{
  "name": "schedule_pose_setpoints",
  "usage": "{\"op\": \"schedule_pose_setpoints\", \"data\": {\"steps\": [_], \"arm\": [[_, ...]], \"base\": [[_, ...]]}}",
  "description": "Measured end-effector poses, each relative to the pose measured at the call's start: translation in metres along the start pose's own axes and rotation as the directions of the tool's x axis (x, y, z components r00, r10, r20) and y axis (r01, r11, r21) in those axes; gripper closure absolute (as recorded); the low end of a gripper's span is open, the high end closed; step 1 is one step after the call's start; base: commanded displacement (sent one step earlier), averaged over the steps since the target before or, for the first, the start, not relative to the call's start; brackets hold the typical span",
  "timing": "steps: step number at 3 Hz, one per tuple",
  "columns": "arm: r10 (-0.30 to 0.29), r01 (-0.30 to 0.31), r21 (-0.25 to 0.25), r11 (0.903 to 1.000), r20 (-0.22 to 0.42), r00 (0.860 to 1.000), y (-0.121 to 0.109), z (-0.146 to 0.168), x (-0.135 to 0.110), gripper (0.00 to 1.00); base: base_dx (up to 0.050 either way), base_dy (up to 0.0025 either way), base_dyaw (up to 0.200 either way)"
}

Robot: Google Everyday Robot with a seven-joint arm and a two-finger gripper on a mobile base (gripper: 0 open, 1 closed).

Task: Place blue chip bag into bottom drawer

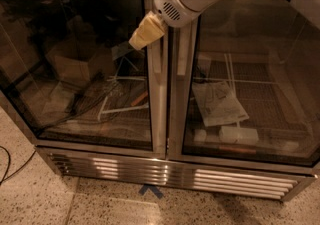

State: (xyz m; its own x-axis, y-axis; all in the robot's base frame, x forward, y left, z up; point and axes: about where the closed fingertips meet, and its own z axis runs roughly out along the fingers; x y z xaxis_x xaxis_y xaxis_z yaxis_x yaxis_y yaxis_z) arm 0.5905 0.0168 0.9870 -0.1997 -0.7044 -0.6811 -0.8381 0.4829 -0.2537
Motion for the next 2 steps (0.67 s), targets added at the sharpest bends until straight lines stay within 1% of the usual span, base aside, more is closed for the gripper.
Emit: {"op": "schedule_pose_setpoints", "data": {"steps": [2], "arm": [[-0.016, 0.016, -0.02, 0.9997, 0.01, 1.0, 0.0047, 0.002, -0.001, 0.34]], "base": [[0.0, 0.0, 0.0]]}}
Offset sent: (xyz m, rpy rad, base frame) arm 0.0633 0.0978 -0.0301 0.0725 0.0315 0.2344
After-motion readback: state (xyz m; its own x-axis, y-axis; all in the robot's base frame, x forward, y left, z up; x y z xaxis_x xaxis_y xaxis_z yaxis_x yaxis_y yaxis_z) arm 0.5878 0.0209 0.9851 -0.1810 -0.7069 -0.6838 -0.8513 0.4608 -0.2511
